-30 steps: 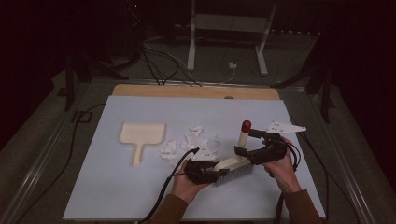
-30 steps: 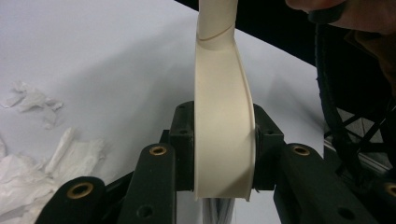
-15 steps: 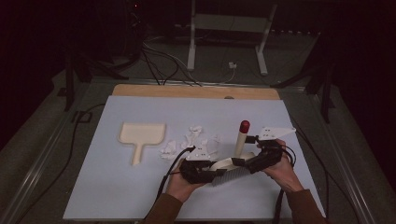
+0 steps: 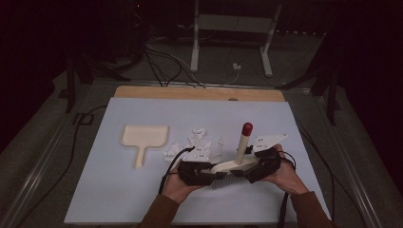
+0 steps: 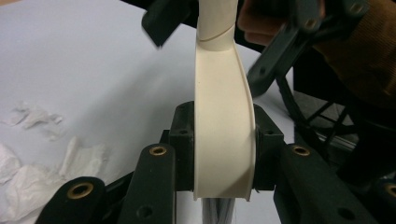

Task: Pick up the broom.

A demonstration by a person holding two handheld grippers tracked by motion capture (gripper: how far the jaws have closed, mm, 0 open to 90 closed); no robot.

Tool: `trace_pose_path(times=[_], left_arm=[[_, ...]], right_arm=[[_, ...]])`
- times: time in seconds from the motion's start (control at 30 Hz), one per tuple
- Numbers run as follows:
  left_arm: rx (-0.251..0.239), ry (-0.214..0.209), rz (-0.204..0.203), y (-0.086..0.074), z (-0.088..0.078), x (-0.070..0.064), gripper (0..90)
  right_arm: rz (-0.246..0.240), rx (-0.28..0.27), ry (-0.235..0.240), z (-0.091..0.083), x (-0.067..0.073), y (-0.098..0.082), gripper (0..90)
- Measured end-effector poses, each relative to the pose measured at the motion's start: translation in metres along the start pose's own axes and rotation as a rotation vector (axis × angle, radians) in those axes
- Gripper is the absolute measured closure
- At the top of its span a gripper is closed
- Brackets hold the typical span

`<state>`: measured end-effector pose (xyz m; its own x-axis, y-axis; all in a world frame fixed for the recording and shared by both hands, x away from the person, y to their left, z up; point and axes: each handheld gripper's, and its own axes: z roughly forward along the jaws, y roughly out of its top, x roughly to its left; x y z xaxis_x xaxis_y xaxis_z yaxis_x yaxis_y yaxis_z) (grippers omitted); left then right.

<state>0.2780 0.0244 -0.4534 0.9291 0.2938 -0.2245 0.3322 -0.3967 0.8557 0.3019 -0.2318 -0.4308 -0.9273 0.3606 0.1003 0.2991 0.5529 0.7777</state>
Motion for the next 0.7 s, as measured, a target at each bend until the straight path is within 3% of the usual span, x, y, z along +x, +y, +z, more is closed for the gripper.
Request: trace_pose_path(times=[0.07,0.37,0.4,0.7], left_arm=[[0.008,-0.01,0.012,-0.0001,-0.0002,0.0001,69.7],[0.005,-0.07,0.027,-0.002,-0.0025,0.0033,69.6],[-0.001,-0.085,0.029,-0.002,-0.0026,0.0038,69.6],[-0.007,-0.118,0.03,-0.002,-0.0005,0.0041,68.4]], right_arm=[[-0.026,0.031,0.019,0.0031,0.0018,0.0005,19.9],[-0.086,0.074,0.127,0.0024,0.0022,0.0002,42.1],[-0.095,0.068,0.162,-0.0001,0.0021,-0.0005,47.2],[-0.092,0.062,0.238,-0.0044,-0.0019,-0.0048,55.2]])
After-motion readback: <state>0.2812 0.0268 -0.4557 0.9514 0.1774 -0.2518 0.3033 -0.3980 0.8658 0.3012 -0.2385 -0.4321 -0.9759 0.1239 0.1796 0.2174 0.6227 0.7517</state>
